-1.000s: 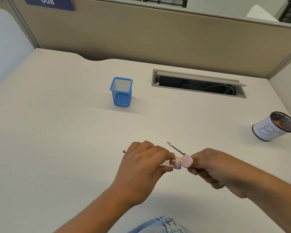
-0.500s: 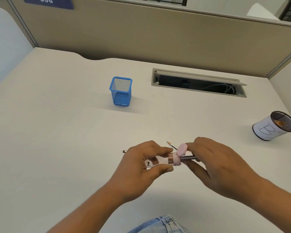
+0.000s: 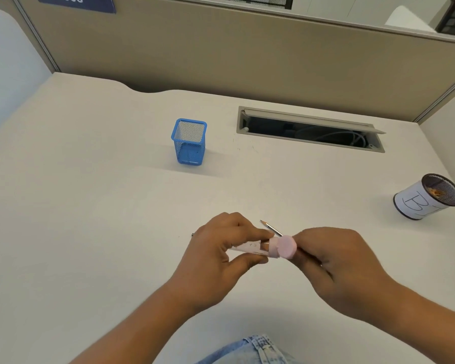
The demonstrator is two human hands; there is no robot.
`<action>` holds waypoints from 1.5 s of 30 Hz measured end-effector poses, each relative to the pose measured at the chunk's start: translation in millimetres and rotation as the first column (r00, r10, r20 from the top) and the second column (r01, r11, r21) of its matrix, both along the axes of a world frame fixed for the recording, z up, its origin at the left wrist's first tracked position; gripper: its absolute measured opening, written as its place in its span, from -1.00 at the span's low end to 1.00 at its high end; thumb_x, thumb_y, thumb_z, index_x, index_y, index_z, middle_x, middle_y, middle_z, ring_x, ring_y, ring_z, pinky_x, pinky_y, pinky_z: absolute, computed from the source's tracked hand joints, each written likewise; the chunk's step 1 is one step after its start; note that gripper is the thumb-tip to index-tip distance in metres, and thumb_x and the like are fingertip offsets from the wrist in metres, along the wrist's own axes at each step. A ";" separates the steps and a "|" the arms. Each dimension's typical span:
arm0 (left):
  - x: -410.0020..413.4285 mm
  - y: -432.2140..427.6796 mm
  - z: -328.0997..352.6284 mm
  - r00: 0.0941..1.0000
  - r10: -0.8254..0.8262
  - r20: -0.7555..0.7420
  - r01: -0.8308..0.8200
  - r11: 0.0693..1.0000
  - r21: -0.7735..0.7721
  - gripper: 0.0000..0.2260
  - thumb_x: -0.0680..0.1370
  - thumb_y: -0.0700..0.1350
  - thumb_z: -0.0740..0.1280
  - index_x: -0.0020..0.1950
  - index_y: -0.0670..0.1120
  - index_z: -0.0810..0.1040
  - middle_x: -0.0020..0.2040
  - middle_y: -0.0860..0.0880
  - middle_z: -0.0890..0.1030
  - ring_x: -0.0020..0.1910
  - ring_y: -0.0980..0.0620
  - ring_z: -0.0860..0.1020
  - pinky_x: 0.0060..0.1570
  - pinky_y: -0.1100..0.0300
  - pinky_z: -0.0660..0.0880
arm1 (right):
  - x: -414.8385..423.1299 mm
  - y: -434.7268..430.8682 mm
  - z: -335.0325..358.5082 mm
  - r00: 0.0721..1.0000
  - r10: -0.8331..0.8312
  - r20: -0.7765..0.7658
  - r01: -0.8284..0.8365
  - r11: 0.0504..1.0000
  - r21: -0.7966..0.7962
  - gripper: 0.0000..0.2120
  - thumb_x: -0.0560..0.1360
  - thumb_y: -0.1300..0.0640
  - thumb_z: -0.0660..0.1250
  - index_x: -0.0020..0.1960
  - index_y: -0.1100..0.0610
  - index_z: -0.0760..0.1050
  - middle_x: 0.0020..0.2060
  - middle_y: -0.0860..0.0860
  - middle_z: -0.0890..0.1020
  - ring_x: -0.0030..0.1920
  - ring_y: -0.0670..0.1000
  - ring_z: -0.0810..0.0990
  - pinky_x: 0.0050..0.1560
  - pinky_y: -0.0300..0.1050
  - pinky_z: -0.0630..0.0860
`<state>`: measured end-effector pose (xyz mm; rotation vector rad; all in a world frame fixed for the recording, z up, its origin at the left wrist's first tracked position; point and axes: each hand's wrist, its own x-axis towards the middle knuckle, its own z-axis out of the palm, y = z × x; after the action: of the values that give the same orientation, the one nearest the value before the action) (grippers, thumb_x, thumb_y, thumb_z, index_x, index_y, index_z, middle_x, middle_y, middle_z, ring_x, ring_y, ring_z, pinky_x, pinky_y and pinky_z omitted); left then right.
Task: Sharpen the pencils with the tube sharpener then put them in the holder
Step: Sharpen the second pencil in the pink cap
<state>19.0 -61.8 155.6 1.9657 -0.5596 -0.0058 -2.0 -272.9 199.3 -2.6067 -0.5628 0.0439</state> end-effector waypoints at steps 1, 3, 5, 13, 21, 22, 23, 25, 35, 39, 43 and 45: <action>1.0 -0.6 -2.1 0.996 0.013 0.085 -0.015 1.000 0.025 -0.75 0.43 -0.09 0.50 0.09 0.08 0.67 -0.08 0.16 0.62 -0.08 0.09 0.57 -0.12 0.14 0.51 | -0.1 4.2 1.2 0.973 -0.111 -0.200 0.136 0.984 0.114 -0.61 0.59 -0.13 0.22 -0.34 0.04 0.48 -0.52 -0.12 0.30 -0.46 -0.10 0.20 -0.46 -0.32 0.14; 3.7 -1.1 -5.1 0.966 0.013 0.260 -0.041 0.994 0.102 -0.79 0.44 -0.10 0.49 0.07 0.03 0.67 -0.07 0.14 0.64 -0.10 0.05 0.57 -0.17 0.10 0.50 | 3.1 7.3 1.6 0.718 -0.235 -0.655 0.500 0.829 0.251 -0.62 0.56 0.03 0.34 -0.40 0.09 0.44 -0.56 -0.13 0.23 -0.51 -0.09 0.12 -0.50 -0.29 0.10; 5.7 -1.4 -7.9 0.925 -0.021 0.381 -0.055 0.980 0.189 -0.83 0.46 -0.09 0.48 0.05 0.02 0.67 -0.06 0.13 0.67 -0.13 0.04 0.57 -0.19 0.10 0.48 | 8.4 6.8 2.6 0.400 -0.157 -0.903 0.691 0.698 0.185 -0.60 0.54 0.11 0.35 -0.46 0.07 0.40 -0.53 -0.08 0.16 -0.51 -0.05 0.06 -0.51 -0.25 0.02; -3.2 0.8 -20.3 0.936 -0.071 0.345 -0.043 0.949 0.312 -0.78 0.52 0.01 0.41 0.16 0.11 0.59 0.00 0.19 0.65 -0.13 0.08 0.57 -0.12 0.11 0.46 | 18.9 -0.1 1.5 0.230 -0.126 -0.965 0.594 0.804 0.037 -0.63 0.47 0.02 0.39 -0.44 0.06 0.35 -0.43 -0.03 0.08 -0.46 -0.03 0.00 -0.48 -0.21 -0.06; 0.0 10.7 -31.5 0.936 0.072 0.345 -0.152 0.966 0.210 -0.84 0.53 -0.04 0.41 0.11 0.05 0.62 0.01 0.18 0.66 -0.10 0.13 0.62 -0.21 0.19 0.53 | 19.2 -11.6 -11.1 0.185 -0.118 -0.976 0.669 0.742 0.037 -0.53 0.60 -0.10 0.21 -0.43 0.06 0.32 -0.40 -0.02 0.09 -0.44 -0.03 0.00 -0.48 -0.22 -0.04; -0.2 11.0 -33.7 0.957 0.116 0.266 -0.166 0.970 0.175 -0.82 0.52 -0.04 0.41 0.12 0.07 0.61 0.01 0.20 0.65 -0.08 0.16 0.61 -0.19 0.18 0.54 | 18.9 -11.2 -12.4 0.212 -0.111 -0.971 0.678 0.733 0.064 -0.54 0.60 -0.11 0.20 -0.41 0.07 0.33 -0.40 -0.02 0.10 -0.43 -0.02 0.02 -0.47 -0.22 0.00; -0.8 10.7 -36.1 0.973 0.148 0.175 -0.173 0.976 0.133 -0.81 0.51 -0.05 0.41 0.12 0.09 0.60 0.02 0.22 0.64 -0.04 0.19 0.60 -0.14 0.19 0.55 | 18.7 -10.7 -14.1 0.241 -0.112 -0.964 0.685 0.723 0.088 -0.56 0.61 -0.10 0.20 -0.38 0.08 0.37 -0.41 -0.02 0.13 -0.43 -0.02 0.05 -0.47 -0.23 0.05; -2.8 8.2 -41.9 0.984 0.177 -0.010 -0.177 0.984 0.034 -0.79 0.52 -0.09 0.41 0.12 0.12 0.60 0.03 0.25 0.64 0.09 0.22 0.58 0.02 0.24 0.53 | 19.5 -9.6 -20.4 0.309 -0.144 -0.940 0.696 0.707 0.120 -0.62 0.61 -0.07 0.21 -0.31 0.10 0.44 -0.45 -0.04 0.22 -0.44 -0.02 0.14 -0.44 -0.22 0.18; -3.7 3.8 -76.2 0.890 0.184 -0.417 -0.240 0.967 -0.086 -0.81 0.58 -0.14 0.34 0.15 0.07 0.48 0.14 0.22 0.65 0.20 0.30 0.54 0.20 0.29 0.45 | 40.6 -4.5 -91.0 0.654 -0.401 -0.642 0.570 0.819 0.069 -0.85 0.54 0.08 0.36 -0.17 0.03 0.66 -0.21 -0.06 0.66 -0.28 -0.04 0.51 -0.25 -0.21 0.42; -2.1 4.4 -103.3 0.867 0.200 -0.456 -0.221 0.975 0.007 -0.81 0.56 -0.15 0.36 0.11 0.09 0.50 0.09 0.22 0.65 0.15 0.31 0.57 0.19 0.25 0.48 | 50.9 -0.5 -115.4 0.750 -0.469 -0.467 0.505 0.861 -0.053 -0.90 0.51 0.08 0.35 -0.06 -0.05 0.65 -0.20 -0.11 0.67 -0.26 -0.03 0.60 -0.21 -0.13 0.53; -1.3 5.5 -115.1 0.853 0.209 -0.479 -0.218 0.975 0.036 -0.80 0.56 -0.17 0.37 0.15 0.06 0.52 0.09 0.25 0.64 0.11 0.35 0.57 0.15 0.35 0.46 | 54.6 3.0 -126.7 0.769 -0.481 -0.421 0.497 0.864 -0.080 -0.85 0.50 0.10 0.31 0.01 -0.07 0.61 -0.31 -0.15 0.62 -0.33 -0.07 0.58 -0.29 -0.15 0.52; 1.0 4.2 -114.5 0.850 0.209 -0.484 -0.219 0.975 0.036 -0.77 0.56 -0.16 0.36 0.17 0.09 0.52 0.11 0.24 0.63 0.11 0.37 0.56 0.16 0.38 0.46 | 54.4 7.7 -125.9 0.775 -0.439 -0.454 0.488 0.873 -0.011 -0.87 0.49 0.14 0.33 -0.02 -0.05 0.58 -0.35 -0.13 0.60 -0.35 -0.09 0.55 -0.27 -0.15 0.53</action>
<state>20.0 -57.6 41.1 1.8995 -0.0063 -0.3457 52.4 -265.2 73.5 -2.4350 0.2462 0.4255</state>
